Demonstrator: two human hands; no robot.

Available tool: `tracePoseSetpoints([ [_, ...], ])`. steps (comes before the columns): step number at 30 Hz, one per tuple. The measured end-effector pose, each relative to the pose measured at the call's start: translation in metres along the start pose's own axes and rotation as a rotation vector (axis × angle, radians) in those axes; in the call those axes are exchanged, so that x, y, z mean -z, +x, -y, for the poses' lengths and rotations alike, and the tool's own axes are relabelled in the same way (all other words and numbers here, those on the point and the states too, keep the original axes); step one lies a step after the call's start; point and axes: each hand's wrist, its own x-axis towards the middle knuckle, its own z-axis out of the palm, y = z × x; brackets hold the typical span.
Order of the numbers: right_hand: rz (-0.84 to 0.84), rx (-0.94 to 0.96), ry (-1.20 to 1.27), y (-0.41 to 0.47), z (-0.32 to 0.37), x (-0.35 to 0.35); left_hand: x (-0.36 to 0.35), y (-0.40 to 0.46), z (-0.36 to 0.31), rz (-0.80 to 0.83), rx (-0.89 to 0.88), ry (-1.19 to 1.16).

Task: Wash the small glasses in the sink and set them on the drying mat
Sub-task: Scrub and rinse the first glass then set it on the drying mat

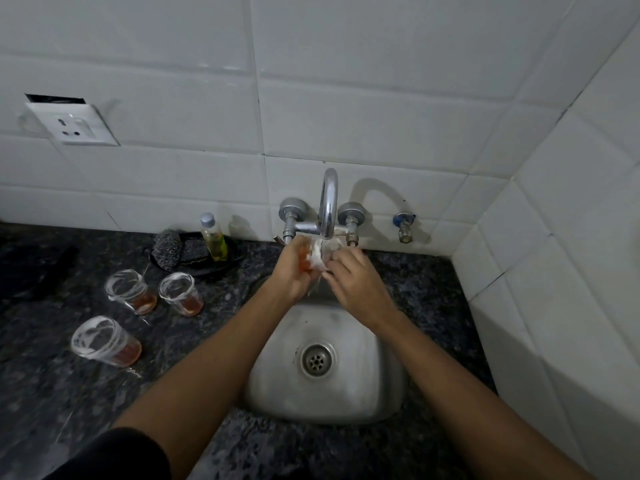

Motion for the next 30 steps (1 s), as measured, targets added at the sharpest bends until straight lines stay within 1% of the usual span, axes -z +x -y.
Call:
tracePoseSetpoints([
  [1, 0.027, -0.004, 0.024, -0.001, -0.001, -0.005, 0.000, 0.002, -0.001, -0.006, -0.017, -0.008],
  [2, 0.039, -0.065, 0.105, 0.000, 0.001, -0.008, -0.001, 0.002, -0.002, 0.003, -0.042, -0.006],
  [4, 0.016, -0.233, 0.304, 0.006, 0.007, -0.011, -0.001, 0.003, -0.002, 0.032, -0.036, -0.020],
  [5, 0.007, -0.288, 0.389, 0.011, 0.010, -0.009, -0.003, 0.001, -0.003, 0.038, -0.037, -0.021],
  [6, 0.027, -0.297, 0.431, 0.015, 0.010, -0.007, -0.002, 0.000, -0.004, 0.037, -0.052, -0.010],
  [7, 0.080, -0.264, 0.435, 0.017, 0.009, -0.005, 0.000, 0.000, -0.005, 0.030, -0.067, 0.013],
  [9, 0.189, -0.125, 0.345, 0.018, 0.005, -0.002, 0.001, -0.004, -0.007, 0.039, -0.060, -0.013],
  [10, 0.224, -0.085, 0.303, 0.016, 0.002, -0.004, 0.002, -0.006, -0.009, 0.054, -0.049, -0.021],
  [11, 0.246, -0.075, 0.272, 0.016, 0.000, -0.004, 0.002, -0.006, -0.010, 0.061, -0.037, -0.009],
  [13, 0.269, -0.030, 0.191, 0.017, -0.001, -0.007, 0.003, -0.006, -0.013, 0.079, 0.010, 0.096],
  [15, 0.255, 0.008, 0.166, 0.015, 0.000, -0.009, 0.004, -0.006, -0.015, 0.072, 0.037, 0.158],
  [16, 0.224, -0.022, 0.215, 0.015, 0.002, -0.010, 0.005, -0.007, -0.015, 0.050, 0.015, 0.149],
  [17, 0.194, -0.103, 0.309, 0.015, 0.008, -0.010, 0.007, -0.005, -0.015, 0.037, -0.017, 0.119],
  [19, 0.144, -0.324, 0.522, 0.019, 0.023, -0.008, 0.007, -0.008, -0.012, 0.054, -0.062, 0.082],
  [20, 0.137, -0.393, 0.589, 0.022, 0.028, -0.007, 0.007, -0.010, -0.012, 0.065, -0.063, 0.074],
  [21, 0.140, -0.423, 0.605, 0.024, 0.030, -0.005, 0.007, -0.010, -0.012, 0.074, -0.042, 0.092],
  [22, 0.144, -0.392, 0.558, 0.026, 0.027, -0.004, 0.006, -0.011, -0.013, 0.076, 0.007, 0.119],
  [24, 0.213, -0.235, 0.397, 0.025, 0.016, -0.001, 0.007, -0.009, -0.017, 0.066, 0.097, 0.223],
  [25, 0.228, -0.189, 0.339, 0.025, 0.011, -0.001, 0.008, -0.006, -0.019, 0.058, 0.098, 0.245],
  [26, 0.222, -0.204, 0.352, 0.023, 0.008, -0.004, 0.007, -0.005, -0.019, 0.048, 0.082, 0.226],
  [27, 0.202, -0.273, 0.409, 0.023, 0.009, -0.004, 0.006, -0.005, -0.018, 0.033, 0.043, 0.211],
  [29, 0.179, -0.473, 0.534, 0.027, 0.019, -0.001, 0.003, -0.008, -0.015, 0.034, -0.018, 0.187],
  [30, 0.185, -0.517, 0.571, 0.028, 0.020, -0.001, 0.002, -0.010, -0.014, 0.052, -0.023, 0.168],
])
